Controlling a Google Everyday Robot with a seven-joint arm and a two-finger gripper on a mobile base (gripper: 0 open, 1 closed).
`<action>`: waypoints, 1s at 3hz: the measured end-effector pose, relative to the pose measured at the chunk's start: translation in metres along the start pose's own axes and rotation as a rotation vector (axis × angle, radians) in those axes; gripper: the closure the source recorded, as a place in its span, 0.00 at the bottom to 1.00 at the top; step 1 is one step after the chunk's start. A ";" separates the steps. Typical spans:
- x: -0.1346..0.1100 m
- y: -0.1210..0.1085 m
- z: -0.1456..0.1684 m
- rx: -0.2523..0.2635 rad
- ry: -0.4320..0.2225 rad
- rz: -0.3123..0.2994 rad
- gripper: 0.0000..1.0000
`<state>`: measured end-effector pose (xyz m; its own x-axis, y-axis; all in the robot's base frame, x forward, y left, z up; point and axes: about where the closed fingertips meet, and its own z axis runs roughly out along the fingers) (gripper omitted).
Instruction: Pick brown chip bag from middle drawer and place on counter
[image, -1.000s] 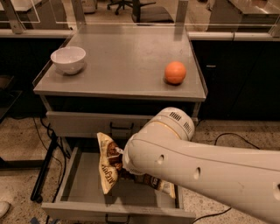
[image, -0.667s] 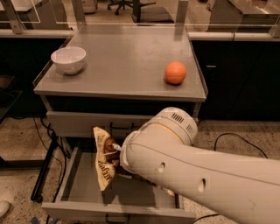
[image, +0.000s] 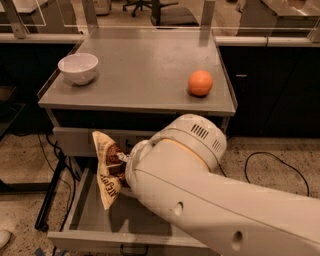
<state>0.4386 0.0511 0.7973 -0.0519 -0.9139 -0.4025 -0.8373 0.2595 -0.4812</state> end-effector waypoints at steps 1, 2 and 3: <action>-0.001 -0.003 0.002 0.008 -0.006 0.004 1.00; -0.014 -0.030 0.002 0.050 -0.052 -0.004 1.00; -0.029 -0.062 0.002 0.094 -0.097 -0.010 1.00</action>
Offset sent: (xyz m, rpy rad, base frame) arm 0.0606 0.0120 0.0506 0.0863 -0.1413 0.0190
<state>0.4926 0.0621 0.8373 0.0125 -0.8833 -0.4686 -0.7827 0.2831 -0.5543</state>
